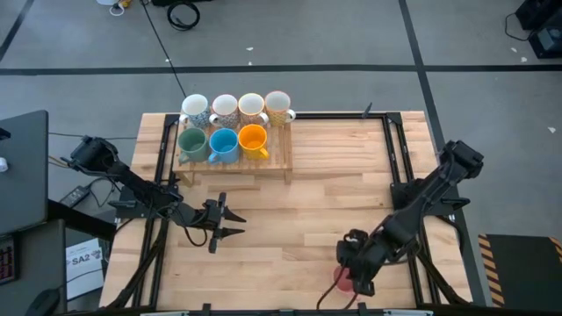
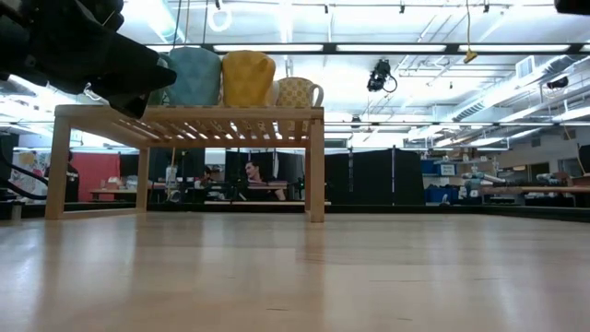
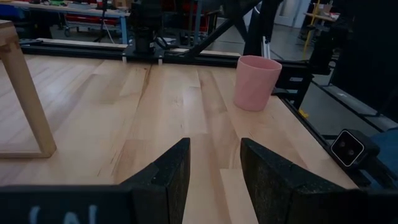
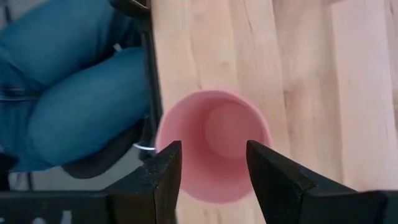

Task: Place coffee mugs
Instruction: Move the pink mug to the middle of the table

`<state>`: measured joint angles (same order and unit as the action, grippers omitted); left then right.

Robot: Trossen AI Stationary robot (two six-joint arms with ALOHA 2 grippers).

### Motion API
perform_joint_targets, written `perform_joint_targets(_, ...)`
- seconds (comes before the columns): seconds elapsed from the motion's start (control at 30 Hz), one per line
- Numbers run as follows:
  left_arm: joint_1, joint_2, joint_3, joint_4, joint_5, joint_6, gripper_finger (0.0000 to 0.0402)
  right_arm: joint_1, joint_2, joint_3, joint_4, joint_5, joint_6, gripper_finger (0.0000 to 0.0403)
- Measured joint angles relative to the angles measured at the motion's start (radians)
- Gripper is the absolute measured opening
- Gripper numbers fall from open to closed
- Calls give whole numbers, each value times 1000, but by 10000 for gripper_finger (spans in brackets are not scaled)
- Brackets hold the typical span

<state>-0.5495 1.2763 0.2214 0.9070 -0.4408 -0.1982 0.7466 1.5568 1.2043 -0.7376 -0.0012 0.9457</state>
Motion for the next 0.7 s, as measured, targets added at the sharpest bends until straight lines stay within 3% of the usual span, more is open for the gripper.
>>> perform_joint_targets(0.43,0,0,0,3,0,0,148,-2,51,0,-42,127,-90,185)
perform_joint_targets(0.7,0,0,0,2,0,0,148,-4,110,0,-55,67,-104,185)
